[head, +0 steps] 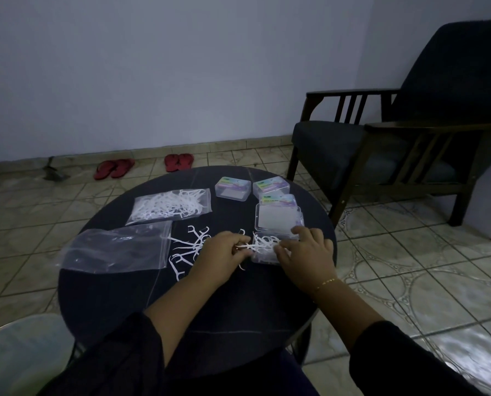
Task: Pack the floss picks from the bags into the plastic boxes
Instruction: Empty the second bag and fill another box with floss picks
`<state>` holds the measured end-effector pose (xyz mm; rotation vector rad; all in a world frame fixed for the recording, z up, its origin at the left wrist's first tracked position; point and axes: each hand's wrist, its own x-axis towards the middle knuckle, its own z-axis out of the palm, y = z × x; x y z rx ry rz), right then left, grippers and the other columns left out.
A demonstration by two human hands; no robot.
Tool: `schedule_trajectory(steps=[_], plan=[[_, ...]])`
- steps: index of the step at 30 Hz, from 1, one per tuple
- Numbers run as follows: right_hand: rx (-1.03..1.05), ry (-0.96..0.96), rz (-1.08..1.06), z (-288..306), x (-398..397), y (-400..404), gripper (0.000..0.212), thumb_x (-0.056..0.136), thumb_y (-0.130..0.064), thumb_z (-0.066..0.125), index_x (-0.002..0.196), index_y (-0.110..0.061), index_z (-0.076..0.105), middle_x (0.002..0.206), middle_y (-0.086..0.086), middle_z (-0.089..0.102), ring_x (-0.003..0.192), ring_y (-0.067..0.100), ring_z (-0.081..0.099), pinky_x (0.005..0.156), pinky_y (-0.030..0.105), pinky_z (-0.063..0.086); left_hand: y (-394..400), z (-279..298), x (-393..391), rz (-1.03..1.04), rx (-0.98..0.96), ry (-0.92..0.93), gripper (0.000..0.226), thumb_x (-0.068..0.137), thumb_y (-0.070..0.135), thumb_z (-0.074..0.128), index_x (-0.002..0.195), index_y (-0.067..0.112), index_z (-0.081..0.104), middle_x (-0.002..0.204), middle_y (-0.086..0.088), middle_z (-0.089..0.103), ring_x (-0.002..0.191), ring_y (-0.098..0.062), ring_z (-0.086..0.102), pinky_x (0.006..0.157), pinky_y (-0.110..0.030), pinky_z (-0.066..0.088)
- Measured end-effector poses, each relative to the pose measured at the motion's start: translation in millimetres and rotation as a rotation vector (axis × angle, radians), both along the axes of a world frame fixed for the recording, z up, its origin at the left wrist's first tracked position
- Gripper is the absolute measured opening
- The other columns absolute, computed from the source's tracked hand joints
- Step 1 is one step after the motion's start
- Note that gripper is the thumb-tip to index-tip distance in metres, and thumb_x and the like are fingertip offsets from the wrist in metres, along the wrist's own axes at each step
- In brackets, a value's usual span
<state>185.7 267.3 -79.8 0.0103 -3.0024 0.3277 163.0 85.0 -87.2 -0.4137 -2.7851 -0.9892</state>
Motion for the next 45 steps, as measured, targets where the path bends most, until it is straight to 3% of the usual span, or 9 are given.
schedule_trajectory(steps=[8, 13, 16, 21, 24, 27, 32, 38, 45], plan=[[-0.006, -0.004, -0.009, -1, 3, 0, 0.036, 0.098, -0.048, 0.033, 0.123, -0.039, 0.057, 0.145, -0.003, 0.034, 0.129, 0.021, 0.027, 0.101, 0.038, 0.026, -4, 23, -8, 0.051, 0.205, -0.059, 0.029, 0.082, 0.016, 0.072, 0.111, 0.021, 0.069, 0.094, 0.007, 0.063, 0.074, 0.004, 0.056, 0.064, -0.002, 0.040], [-0.044, 0.012, -0.034, -4, 2, 0, 0.036, 0.097, -0.047, 0.035, 0.126, -0.038, 0.055, 0.143, -0.004, 0.036, 0.129, 0.020, 0.029, 0.101, 0.037, 0.026, 4, 26, -8, 0.058, 0.285, -0.060, 0.029, 0.080, 0.019, 0.075, 0.108, 0.022, 0.070, 0.097, 0.002, 0.067, 0.082, -0.008, 0.062, 0.077, -0.019, 0.050], [-0.075, 0.062, -0.060, -8, 0, 1, 0.036, 0.097, -0.044, 0.038, 0.126, -0.034, 0.055, 0.138, -0.004, 0.042, 0.125, 0.020, 0.032, 0.097, 0.035, 0.028, 12, 22, -9, -0.037, 0.185, -0.122, 0.036, 0.082, 0.026, 0.073, 0.117, 0.024, 0.067, 0.098, 0.006, 0.064, 0.079, -0.002, 0.056, 0.071, -0.012, 0.044], [-0.093, 0.187, -0.140, -11, 0, 4, 0.027, 0.093, -0.037, 0.044, 0.112, -0.024, 0.059, 0.121, -0.001, 0.053, 0.112, 0.019, 0.041, 0.088, 0.034, 0.033, 16, 9, -10, -0.173, -0.216, -0.047, 0.051, 0.085, 0.046, 0.063, 0.134, 0.036, 0.051, 0.126, 0.005, 0.054, 0.111, -0.011, 0.049, 0.099, -0.035, 0.040], [-0.079, 0.129, -0.047, -9, 0, 6, 0.032, 0.093, -0.042, 0.043, 0.122, -0.032, 0.052, 0.133, -0.002, 0.044, 0.121, 0.020, 0.035, 0.095, 0.035, 0.030, 9, 4, -7, -0.112, -0.192, 0.041, 0.056, 0.082, 0.047, 0.066, 0.133, 0.035, 0.051, 0.120, 0.009, 0.045, 0.108, -0.009, 0.048, 0.096, -0.028, 0.041], [0.013, 0.036, 0.092, -7, 0, 5, 0.040, 0.095, -0.053, 0.037, 0.133, -0.045, 0.042, 0.150, -0.005, 0.024, 0.134, 0.022, 0.021, 0.101, 0.039, 0.025, 4, 5, -9, -0.048, -0.191, -0.055, 0.050, 0.081, 0.045, 0.069, 0.127, 0.030, 0.056, 0.110, 0.009, 0.051, 0.098, -0.010, 0.054, 0.086, -0.026, 0.043], [0.045, -0.027, 0.076, -6, 1, 1, 0.045, 0.094, -0.057, 0.033, 0.133, -0.040, 0.047, 0.153, -0.004, 0.021, 0.136, 0.023, 0.017, 0.103, 0.041, 0.023, -1, 12, -13, -0.015, -0.073, -0.149, 0.018, 0.082, 0.031, 0.071, 0.099, 0.024, 0.074, 0.094, 0.010, 0.067, 0.089, -0.007, 0.061, 0.078, -0.022, 0.044], [0.067, -0.054, 0.084, -6, 5, 0, 0.051, 0.095, -0.057, 0.032, 0.140, -0.034, 0.041, 0.154, -0.003, 0.020, 0.137, 0.024, 0.018, 0.105, 0.042, 0.023, -9, 25, -17, 0.017, 0.114, -0.111, 0.014, 0.088, 0.021, 0.065, 0.101, 0.020, 0.072, 0.099, 0.006, 0.067, 0.090, -0.007, 0.062, 0.077, -0.020, 0.048], [0.070, -0.065, 0.086, -6, 4, 0, 0.052, 0.095, -0.057, 0.033, 0.141, -0.034, 0.040, 0.154, -0.003, 0.019, 0.138, 0.024, 0.017, 0.106, 0.042, 0.022, -5, 37, -20, 0.050, 0.451, -0.085, 0.014, 0.090, 0.014, 0.063, 0.100, 0.022, 0.069, 0.091, 0.017, 0.064, 0.083, 0.010, 0.057, 0.068, 0.002, 0.040]])
